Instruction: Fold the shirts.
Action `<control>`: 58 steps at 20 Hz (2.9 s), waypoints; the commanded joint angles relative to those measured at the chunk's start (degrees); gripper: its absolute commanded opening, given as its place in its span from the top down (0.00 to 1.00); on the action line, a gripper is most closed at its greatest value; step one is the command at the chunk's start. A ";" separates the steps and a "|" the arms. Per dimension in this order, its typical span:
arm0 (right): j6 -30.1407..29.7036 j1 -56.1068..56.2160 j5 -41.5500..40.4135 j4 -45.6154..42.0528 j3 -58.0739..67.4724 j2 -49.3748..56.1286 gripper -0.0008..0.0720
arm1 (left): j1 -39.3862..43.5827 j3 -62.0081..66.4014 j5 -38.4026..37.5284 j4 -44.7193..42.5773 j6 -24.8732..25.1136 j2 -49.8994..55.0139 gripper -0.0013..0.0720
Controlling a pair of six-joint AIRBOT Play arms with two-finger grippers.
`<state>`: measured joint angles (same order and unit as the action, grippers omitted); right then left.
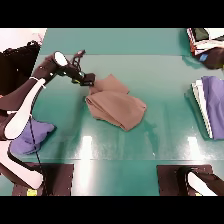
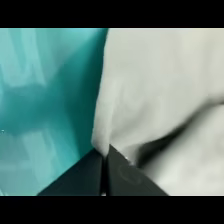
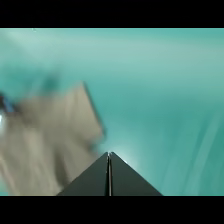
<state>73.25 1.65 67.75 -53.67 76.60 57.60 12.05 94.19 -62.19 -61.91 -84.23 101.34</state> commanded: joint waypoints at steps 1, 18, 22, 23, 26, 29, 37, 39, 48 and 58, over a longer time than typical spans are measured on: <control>4.09 2.75 5.66 -4.87 -4.04 7.15 0.97 | -0.44 4.66 -2.16 -1.01 2.21 -2.80 0.95; 2.95 17.94 -7.54 0.48 -6.75 33.00 0.97 | -0.44 5.64 -7.76 -4.33 2.16 -5.18 0.95; 3.10 14.01 -4.76 -7.15 1.70 22.34 0.97 | -0.44 8.35 -7.50 -8.28 2.16 -13.92 0.95; 3.10 12.90 -4.13 -8.04 4.24 19.47 0.97 | -0.44 9.68 -7.30 -8.66 2.19 -17.18 0.95; 3.06 9.57 -2.99 -8.00 11.69 11.34 0.97 | -0.44 13.20 -5.90 -8.44 2.16 -27.58 0.95; 2.38 7.39 -1.62 -8.04 17.77 4.52 0.97 | -0.44 14.32 -3.34 -8.11 2.12 -37.79 0.95; 1.68 -0.70 -1.14 -8.04 26.88 -8.98 0.97 | -0.44 14.32 11.06 -6.80 0.20 -55.87 0.95; 1.70 -3.23 -1.05 -7.89 28.85 -10.40 0.97 | -0.44 15.06 15.08 -6.45 0.24 -57.33 0.95; 6.86 1.79 15.39 -8.11 31.15 9.31 0.97 | -0.44 16.33 -2.16 -23.87 -1.33 -33.35 0.95; 5.20 11.02 2.71 -7.32 31.15 46.25 0.97 | -0.44 16.33 -0.81 -23.06 -0.85 5.16 0.95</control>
<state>78.87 11.33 76.20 -62.13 107.68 95.96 11.60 110.45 -67.61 -85.27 -85.23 98.80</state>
